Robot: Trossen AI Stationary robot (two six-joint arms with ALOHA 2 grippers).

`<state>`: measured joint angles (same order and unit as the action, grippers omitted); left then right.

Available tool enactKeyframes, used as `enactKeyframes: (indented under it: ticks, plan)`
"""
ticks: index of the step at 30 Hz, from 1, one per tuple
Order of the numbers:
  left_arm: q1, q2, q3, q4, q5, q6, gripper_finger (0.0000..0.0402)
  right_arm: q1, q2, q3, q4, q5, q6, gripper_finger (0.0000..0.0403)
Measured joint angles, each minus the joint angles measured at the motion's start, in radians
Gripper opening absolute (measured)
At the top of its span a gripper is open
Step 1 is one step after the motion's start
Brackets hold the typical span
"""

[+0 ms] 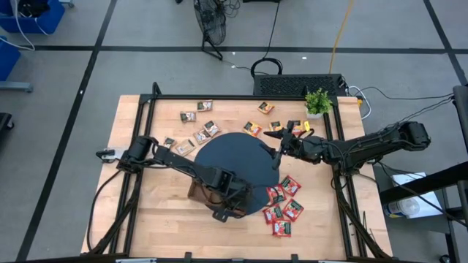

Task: Pick & Place Tea
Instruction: Put the red tea bag into the right section of the wooden organizer

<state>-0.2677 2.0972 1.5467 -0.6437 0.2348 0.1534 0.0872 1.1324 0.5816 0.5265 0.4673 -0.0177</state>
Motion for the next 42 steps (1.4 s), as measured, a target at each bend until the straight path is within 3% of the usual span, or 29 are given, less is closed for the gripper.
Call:
enactKeyframes:
  ticks: [11,22,42]
  plan:
    - [0.023,0.039,0.003,0.013,0.027,-0.027,0.0000,0.000,0.000,0.000,-0.003,0.001,0.000,0.0212]
    - [0.006,0.034,0.003,0.017,-0.229,-0.044,0.0003,0.000,0.000,0.000,-0.008,0.001,0.011,0.0212]
    - [-0.070,0.037,-0.001,-0.021,-0.558,-0.031,0.0003,0.000,0.000,0.000,-0.008,0.002,0.033,0.0212]
